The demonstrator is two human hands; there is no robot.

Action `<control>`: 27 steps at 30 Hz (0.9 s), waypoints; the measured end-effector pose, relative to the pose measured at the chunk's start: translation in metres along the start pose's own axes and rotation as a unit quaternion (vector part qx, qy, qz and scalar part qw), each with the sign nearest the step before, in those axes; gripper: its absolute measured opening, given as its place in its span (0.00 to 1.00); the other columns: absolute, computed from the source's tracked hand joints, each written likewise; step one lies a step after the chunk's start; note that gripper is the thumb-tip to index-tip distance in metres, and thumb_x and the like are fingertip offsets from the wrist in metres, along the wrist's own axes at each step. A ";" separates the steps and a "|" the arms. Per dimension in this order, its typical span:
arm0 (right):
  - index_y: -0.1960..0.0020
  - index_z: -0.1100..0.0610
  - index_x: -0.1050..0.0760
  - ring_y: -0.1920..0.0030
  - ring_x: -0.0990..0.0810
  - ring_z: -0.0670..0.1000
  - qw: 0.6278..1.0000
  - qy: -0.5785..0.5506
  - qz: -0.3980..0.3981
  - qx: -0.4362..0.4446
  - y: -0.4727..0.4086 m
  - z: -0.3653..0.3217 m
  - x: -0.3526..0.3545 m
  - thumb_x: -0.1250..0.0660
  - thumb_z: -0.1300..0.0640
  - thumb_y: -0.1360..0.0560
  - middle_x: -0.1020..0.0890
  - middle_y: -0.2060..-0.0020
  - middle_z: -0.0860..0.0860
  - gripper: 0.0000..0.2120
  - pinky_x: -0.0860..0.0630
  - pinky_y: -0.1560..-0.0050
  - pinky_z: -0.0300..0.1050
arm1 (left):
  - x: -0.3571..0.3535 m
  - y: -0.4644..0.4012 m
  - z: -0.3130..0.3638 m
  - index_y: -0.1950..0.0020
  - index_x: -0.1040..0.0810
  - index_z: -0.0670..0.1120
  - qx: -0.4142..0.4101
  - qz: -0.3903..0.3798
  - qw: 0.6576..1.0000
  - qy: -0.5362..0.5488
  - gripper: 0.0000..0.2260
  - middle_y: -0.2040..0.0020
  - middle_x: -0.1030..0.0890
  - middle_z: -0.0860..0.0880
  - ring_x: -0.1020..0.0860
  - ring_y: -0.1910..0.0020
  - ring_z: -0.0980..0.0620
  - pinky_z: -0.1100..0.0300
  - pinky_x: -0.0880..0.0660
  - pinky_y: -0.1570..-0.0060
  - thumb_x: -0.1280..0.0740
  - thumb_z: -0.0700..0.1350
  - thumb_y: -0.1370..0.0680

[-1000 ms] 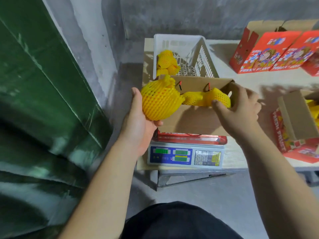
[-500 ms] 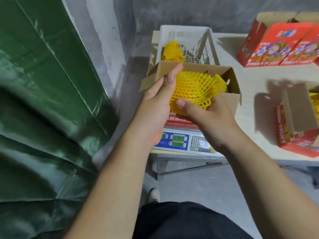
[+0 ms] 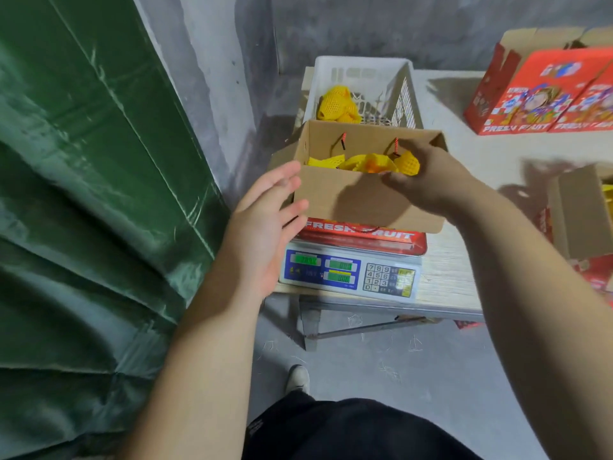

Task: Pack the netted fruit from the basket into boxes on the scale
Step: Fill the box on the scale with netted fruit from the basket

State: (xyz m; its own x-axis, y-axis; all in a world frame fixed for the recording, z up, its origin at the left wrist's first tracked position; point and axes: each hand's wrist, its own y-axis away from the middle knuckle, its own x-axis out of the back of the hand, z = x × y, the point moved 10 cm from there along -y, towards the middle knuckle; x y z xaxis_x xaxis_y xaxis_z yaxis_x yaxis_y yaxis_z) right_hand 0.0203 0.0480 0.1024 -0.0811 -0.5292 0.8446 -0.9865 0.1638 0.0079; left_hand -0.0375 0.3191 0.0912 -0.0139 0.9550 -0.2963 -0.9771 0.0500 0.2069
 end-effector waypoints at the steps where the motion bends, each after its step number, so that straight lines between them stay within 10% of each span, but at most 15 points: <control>1: 0.24 0.50 0.30 0.33 0.22 0.60 0.999 -0.035 0.012 0.002 0.008 0.001 -0.003 0.28 0.42 0.23 0.21 0.33 0.55 0.31 0.25 0.34 0.54 | 0.001 0.001 -0.003 0.41 0.16 0.58 0.004 0.005 1.000 -0.003 0.11 0.36 0.17 0.53 0.15 0.43 0.53 0.58 0.20 0.43 0.36 0.46 0.14; 13: 0.31 0.52 0.21 0.40 0.22 0.44 0.979 -0.190 0.004 0.078 0.038 -0.023 -0.018 0.31 0.54 0.18 0.18 0.39 0.45 0.16 0.28 0.42 0.33 | -0.004 -0.011 -0.014 0.43 0.15 0.58 0.022 0.023 0.998 -0.056 0.09 0.41 0.15 0.55 0.15 0.42 0.52 0.57 0.21 0.41 0.34 0.46 0.15; 27: 0.36 0.54 0.19 0.49 0.18 0.48 0.984 -0.165 0.032 0.063 -0.077 -0.026 -0.020 0.32 0.57 0.19 0.15 0.46 0.47 0.12 0.23 0.47 0.44 | -0.067 -0.156 0.022 0.42 0.18 0.58 -0.103 -0.060 0.961 -0.250 0.10 0.44 0.16 0.60 0.20 0.45 0.65 0.70 0.26 0.45 0.36 0.44 0.15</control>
State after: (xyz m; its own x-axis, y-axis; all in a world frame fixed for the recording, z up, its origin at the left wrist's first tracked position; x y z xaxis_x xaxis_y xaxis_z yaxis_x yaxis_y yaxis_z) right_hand 0.1012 0.0674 0.0986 -0.1650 -0.7659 0.6215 -0.9860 0.1124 -0.1233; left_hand 0.1208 0.2538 0.0995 0.1542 0.9697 0.1896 -0.9874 0.1581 -0.0052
